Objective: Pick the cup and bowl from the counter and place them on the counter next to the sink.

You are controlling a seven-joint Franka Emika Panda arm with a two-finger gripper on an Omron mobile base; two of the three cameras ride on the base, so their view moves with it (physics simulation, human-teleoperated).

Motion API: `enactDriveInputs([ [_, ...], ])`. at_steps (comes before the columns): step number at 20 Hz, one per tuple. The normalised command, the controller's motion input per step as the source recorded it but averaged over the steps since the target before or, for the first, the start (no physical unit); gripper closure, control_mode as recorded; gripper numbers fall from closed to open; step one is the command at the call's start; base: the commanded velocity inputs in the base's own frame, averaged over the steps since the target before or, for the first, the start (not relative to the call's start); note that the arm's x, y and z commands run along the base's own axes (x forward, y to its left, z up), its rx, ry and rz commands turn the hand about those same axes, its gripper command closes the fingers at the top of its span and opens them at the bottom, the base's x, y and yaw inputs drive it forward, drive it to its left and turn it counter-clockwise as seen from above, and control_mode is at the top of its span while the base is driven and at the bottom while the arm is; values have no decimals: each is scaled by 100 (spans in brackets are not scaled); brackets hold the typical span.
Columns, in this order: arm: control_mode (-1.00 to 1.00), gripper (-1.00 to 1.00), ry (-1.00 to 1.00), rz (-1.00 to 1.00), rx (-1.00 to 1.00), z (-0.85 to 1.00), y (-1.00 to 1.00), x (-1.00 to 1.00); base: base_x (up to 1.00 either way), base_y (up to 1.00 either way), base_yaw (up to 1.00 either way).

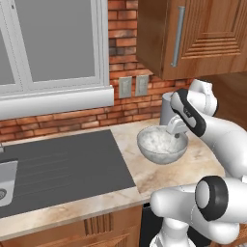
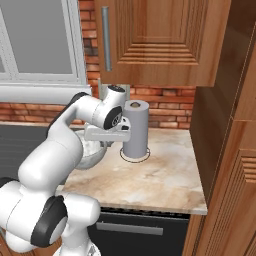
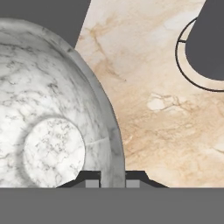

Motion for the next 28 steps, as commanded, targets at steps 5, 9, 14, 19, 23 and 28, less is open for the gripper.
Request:
enactDriveInputs([
  [5, 100, 100, 0, 0, 0, 0, 0, 0, 0, 0, 0],
  [9, 100, 100, 0, 0, 0, 0, 0, 0, 0, 0, 0],
  [14, 100, 100, 0, 0, 0, 0, 0, 0, 0, 0, 0],
  [19, 100, 100, 0, 0, 0, 0, 0, 0, 0, 0, 0],
  [23, 100, 100, 0, 0, 0, 0, 0, 0, 0, 0, 0],
  [28, 100, 100, 0, 0, 0, 0, 0, 0, 0, 0, 0],
])
